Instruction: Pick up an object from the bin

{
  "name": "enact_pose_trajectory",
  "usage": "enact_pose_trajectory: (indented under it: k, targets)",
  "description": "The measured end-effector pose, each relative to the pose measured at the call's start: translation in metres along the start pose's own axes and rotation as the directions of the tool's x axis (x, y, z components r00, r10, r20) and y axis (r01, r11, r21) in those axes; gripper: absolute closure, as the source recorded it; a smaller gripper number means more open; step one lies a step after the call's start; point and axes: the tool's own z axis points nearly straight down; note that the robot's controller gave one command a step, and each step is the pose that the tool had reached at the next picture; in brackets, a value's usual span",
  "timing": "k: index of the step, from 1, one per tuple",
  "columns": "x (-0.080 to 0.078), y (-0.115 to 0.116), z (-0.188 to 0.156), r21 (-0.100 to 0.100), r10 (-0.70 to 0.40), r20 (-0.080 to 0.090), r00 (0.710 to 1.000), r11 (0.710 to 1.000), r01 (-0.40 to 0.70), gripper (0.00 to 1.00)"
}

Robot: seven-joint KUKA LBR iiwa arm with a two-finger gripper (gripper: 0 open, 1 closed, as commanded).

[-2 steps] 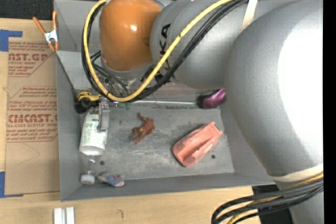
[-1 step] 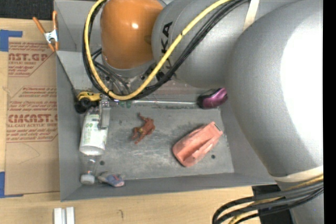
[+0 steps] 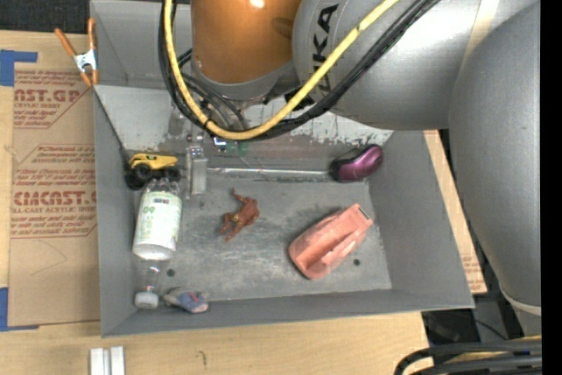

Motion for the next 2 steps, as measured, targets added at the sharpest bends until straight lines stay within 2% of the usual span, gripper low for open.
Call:
enact_pose_trajectory:
  k: [1, 2]
  targets:
    - [0.023, -0.023, 0.032, -0.004, 0.018, 0.010, 1.000, 1.000, -0.018, 0.00]
    - [0.048, -0.039, 0.079, 0.000, 0.029, -0.003, 1.000, 1.000, -0.029, 0.00]
